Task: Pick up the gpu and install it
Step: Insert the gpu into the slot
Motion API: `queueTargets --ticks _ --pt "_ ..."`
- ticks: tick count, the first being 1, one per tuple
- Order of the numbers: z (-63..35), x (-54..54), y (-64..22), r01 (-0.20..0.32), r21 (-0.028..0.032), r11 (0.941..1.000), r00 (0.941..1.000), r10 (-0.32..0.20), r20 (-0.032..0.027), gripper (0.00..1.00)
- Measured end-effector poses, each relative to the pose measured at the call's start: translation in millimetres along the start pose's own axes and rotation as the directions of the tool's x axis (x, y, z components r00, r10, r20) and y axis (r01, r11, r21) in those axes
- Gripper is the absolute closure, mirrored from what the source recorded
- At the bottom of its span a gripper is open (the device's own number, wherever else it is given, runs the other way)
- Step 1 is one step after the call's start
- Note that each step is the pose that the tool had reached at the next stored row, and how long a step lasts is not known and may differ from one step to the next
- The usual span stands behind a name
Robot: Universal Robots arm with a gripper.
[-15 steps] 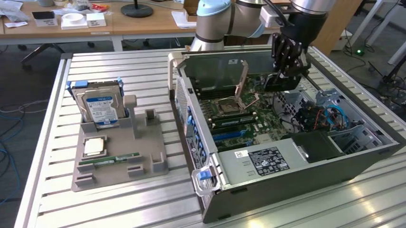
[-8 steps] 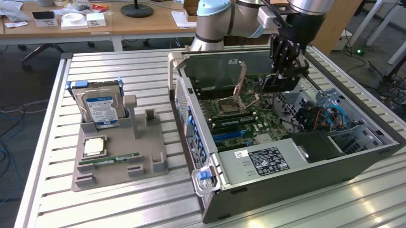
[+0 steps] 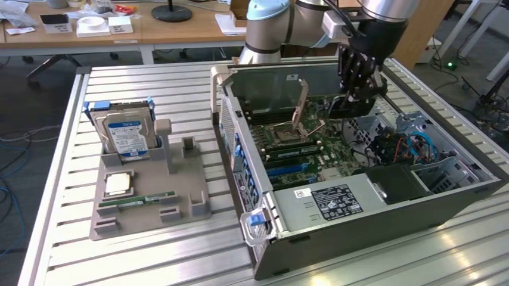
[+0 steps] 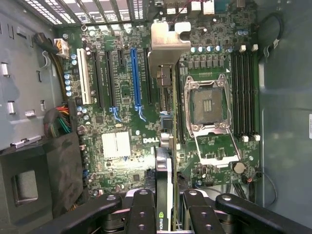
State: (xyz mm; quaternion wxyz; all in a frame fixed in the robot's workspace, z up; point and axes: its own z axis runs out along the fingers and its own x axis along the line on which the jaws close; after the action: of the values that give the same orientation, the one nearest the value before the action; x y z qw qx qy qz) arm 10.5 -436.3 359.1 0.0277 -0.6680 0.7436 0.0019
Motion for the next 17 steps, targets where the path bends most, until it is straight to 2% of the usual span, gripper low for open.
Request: queueTargets --ticks 9,17 --pt "2.3 2.0 8.4 0.000 0.0000 1.0000 1.0000 0.000 0.0003 0.73" --pt "13.6 2.8 11.0 0.000 0.0000 1.0000 1.0000 0.000 0.0002 0.73"
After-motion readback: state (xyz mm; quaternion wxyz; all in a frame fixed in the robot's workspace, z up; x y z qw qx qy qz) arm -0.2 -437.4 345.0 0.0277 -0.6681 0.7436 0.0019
